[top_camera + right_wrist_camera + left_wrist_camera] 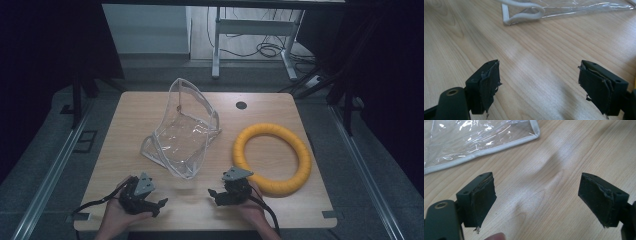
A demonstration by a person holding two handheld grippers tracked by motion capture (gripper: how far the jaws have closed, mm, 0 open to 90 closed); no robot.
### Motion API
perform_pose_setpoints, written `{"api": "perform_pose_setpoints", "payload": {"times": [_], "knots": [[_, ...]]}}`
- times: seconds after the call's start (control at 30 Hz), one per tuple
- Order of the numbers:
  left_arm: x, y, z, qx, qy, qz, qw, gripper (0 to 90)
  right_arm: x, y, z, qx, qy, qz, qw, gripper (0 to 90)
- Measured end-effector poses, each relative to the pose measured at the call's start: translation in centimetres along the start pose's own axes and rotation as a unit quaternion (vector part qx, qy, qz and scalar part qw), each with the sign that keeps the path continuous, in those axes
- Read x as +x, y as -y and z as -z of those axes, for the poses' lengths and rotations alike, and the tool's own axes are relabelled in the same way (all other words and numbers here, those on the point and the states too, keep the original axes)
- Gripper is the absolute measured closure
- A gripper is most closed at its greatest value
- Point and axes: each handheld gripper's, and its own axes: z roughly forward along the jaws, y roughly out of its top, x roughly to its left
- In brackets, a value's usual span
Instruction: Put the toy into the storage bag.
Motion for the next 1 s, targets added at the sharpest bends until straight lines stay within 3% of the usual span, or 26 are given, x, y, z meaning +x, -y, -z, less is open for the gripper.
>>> {"api": "perform_pose_setpoints", "payload": {"times": [0.13,0.17,0.67,1.0], "knots": [[0.0,0.0,0.0,0.002,0.001,-0.001,1.0,14.2,0.2,0.0,0.2,-0.003,-0.006,0.002,1.0,20.6],[-0.1,0.0,0.0,0.002,0.001,-0.001,1.0,14.2,0.4,-0.1,0.5,-0.011,-0.01,0.006,0.9999,25.9],[-0.1,0.0,-0.2,0.004,0.004,-0.003,1.0,14.2,-0.2,-0.3,1.3,-0.022,-0.021,-0.006,0.9995,27.0],[-0.1,0.0,-0.2,0.003,0.003,-0.002,1.0,14.3,-0.3,-0.3,1.6,-0.027,-0.027,-0.001,0.9993,27.5]]}}
